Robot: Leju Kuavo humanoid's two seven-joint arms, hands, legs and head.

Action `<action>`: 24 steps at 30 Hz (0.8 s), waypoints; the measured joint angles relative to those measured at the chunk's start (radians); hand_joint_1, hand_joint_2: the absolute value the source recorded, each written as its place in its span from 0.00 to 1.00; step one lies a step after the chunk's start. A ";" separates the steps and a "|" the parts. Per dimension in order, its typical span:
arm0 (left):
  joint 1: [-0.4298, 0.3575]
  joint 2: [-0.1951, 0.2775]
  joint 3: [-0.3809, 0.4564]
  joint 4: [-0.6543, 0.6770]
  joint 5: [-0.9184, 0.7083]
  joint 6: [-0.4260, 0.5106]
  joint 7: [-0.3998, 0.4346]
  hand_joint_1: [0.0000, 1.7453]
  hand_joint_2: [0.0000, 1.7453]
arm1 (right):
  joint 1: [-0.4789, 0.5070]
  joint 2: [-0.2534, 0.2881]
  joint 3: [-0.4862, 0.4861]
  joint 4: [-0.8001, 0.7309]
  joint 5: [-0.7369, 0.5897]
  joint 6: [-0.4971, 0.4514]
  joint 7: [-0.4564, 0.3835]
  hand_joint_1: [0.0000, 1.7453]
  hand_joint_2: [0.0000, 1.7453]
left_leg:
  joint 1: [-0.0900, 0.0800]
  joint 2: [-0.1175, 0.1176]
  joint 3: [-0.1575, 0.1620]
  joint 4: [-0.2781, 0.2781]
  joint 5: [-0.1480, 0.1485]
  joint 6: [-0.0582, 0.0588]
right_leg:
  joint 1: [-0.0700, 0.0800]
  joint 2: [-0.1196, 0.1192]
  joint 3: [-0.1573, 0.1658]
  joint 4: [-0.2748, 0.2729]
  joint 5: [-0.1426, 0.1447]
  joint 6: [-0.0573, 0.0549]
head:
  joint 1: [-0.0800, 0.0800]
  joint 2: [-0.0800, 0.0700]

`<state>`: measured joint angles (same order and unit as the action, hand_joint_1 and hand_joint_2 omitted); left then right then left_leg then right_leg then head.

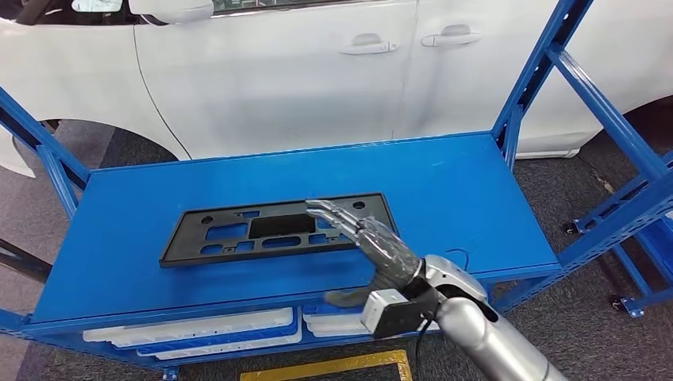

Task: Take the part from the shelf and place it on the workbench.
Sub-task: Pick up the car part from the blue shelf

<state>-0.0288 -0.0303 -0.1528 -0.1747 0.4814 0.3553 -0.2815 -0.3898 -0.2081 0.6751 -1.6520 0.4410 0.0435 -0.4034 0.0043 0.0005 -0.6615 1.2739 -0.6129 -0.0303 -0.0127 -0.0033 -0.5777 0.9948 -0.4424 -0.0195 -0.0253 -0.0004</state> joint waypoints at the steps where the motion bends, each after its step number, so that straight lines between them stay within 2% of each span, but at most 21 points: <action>1: 0.001 0.001 0.000 0.000 0.000 0.002 0.001 0.00 0.00 | -0.036 0.022 0.038 0.039 0.006 -0.013 0.008 0.00 1.00 | 0.002 0.000 -0.009 0.013 0.010 -0.002 | 0.000 0.001 0.000 0.001 0.000 0.000 | 0.000 0.000; 2: 0.001 0.002 0.000 0.000 0.000 0.003 0.003 0.00 0.00 | -0.073 0.050 0.078 0.078 0.014 -0.025 0.018 0.00 1.00 | 0.003 0.000 0.002 -0.019 0.041 -0.003 | 0.000 0.003 0.000 0.003 0.000 0.000 | 0.000 0.000; 4: 0.001 0.005 -0.001 0.000 0.001 0.007 0.004 0.00 0.00 | -0.147 0.110 0.155 0.148 0.030 -0.047 0.037 0.00 1.00 | 0.006 0.001 0.063 -0.158 0.119 -0.001 | 0.001 0.005 0.001 0.007 -0.001 0.003 | 0.000 0.000; 5: 0.000 0.006 -0.001 0.000 0.001 0.008 0.003 0.00 0.00 | -0.179 0.137 0.189 0.178 0.038 -0.056 0.045 0.00 1.00 | 0.005 0.001 0.089 -0.221 0.144 0.002 | 0.003 0.005 -0.001 0.009 -0.002 0.007 | -0.001 0.000; 6: -0.002 0.007 -0.001 0.000 0.001 0.009 0.003 0.00 0.00 | -0.205 0.161 0.219 0.203 0.047 -0.065 0.051 0.00 1.00 | 0.003 0.001 0.103 -0.257 0.154 0.006 | 0.005 0.004 -0.003 0.011 -0.002 0.011 | 0.000 0.000; 9: -0.002 0.007 -0.001 0.000 0.000 0.012 0.003 0.00 0.00 | -0.254 0.225 0.301 0.267 0.088 -0.101 0.065 0.00 1.00 | 0.003 -0.002 0.103 -0.274 0.158 0.022 | 0.007 0.001 -0.009 0.012 0.000 0.025 | 0.001 0.000; 11: 0.000 0.007 -0.001 0.000 0.000 0.013 0.003 0.00 0.00 | -0.271 0.256 0.344 0.298 0.111 -0.125 0.070 0.00 1.00 | 0.007 -0.001 0.101 -0.279 0.164 0.035 | 0.007 0.001 -0.024 0.047 -0.027 0.031 | 0.002 0.000; 12: 0.000 0.007 -0.001 0.000 0.000 0.014 0.003 0.00 0.00 | -0.277 0.267 0.361 0.313 0.119 -0.134 0.072 0.00 1.00 | 0.008 0.000 0.100 -0.280 0.167 0.040 | 0.007 0.002 -0.046 0.096 -0.057 0.034 | 0.002 0.000; 14: 0.001 0.008 -0.001 0.000 0.001 0.015 0.003 0.00 0.00 | -0.283 0.281 0.391 0.339 0.134 -0.150 0.075 0.00 1.00 | 0.006 -0.001 0.094 -0.279 0.169 0.046 | 0.006 0.002 -0.109 0.235 -0.122 0.037 | 0.003 0.000; 15: 0.002 0.009 -0.001 0.000 0.001 0.015 0.003 0.00 0.00 | -0.283 0.286 0.405 0.351 0.143 -0.157 0.076 0.00 1.00 | 0.004 -0.001 0.092 -0.278 0.170 0.047 | 0.006 0.002 -0.134 0.290 -0.139 0.037 | 0.003 0.000; 16: 0.004 0.009 -0.001 0.000 0.002 0.016 0.003 0.00 0.00 | -0.283 0.291 0.418 0.362 0.151 -0.165 0.079 0.00 1.00 | 0.003 -0.001 0.091 -0.277 0.170 0.048 | 0.006 0.002 -0.142 0.309 -0.136 0.036 | 0.003 0.000; 17: 0.005 0.009 -0.001 0.000 0.002 0.016 0.003 0.00 0.00 | -0.283 0.297 0.429 0.371 0.159 -0.172 0.081 0.00 1.00 | 0.001 -0.002 0.091 -0.276 0.170 0.048 | 0.007 0.002 -0.131 0.285 -0.115 0.033 | 0.003 0.000; 19: 0.005 0.009 -0.001 0.000 0.002 0.016 0.003 0.00 0.00 | -0.284 0.310 0.447 0.386 0.170 -0.183 0.084 0.00 1.00 | -0.003 -0.003 0.092 -0.274 0.169 0.047 | 0.010 0.002 -0.062 0.147 -0.049 0.019 | 0.003 0.000; 20: 0.005 0.008 -0.001 0.000 0.002 0.016 0.003 0.00 0.00 | -0.284 0.316 0.453 0.391 0.172 -0.186 0.085 0.00 1.00 | -0.005 -0.004 0.092 -0.273 0.169 0.045 | 0.013 0.001 -0.030 0.080 -0.025 0.013 | 0.002 0.000; 21: 0.005 0.008 -0.001 0.000 0.002 0.016 0.003 0.00 0.00 | -0.285 0.321 0.458 0.395 0.174 -0.188 0.085 0.00 1.00 | -0.006 -0.004 0.090 -0.272 0.169 0.042 | 0.016 0.001 -0.010 0.036 -0.013 0.008 | 0.002 0.000; 24: 0.006 0.009 -0.001 0.000 0.002 0.017 0.003 0.00 0.00 | -0.287 0.330 0.470 0.408 0.177 -0.189 0.088 0.00 1.00 | -0.005 -0.003 0.088 -0.274 0.171 0.027 | 0.017 0.001 -0.003 0.010 -0.005 0.003 | 0.002 0.000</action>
<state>-0.0230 -0.0212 -0.1537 -0.1746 0.4837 0.3718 -0.2789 -0.6771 0.1217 1.1451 -1.2439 0.6181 -0.1455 -0.3158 -0.0008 -0.0021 -0.5740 1.0002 -0.4419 -0.0036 0.0042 -0.0024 -0.5806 1.0053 -0.4475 -0.0162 -0.0237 -0.0001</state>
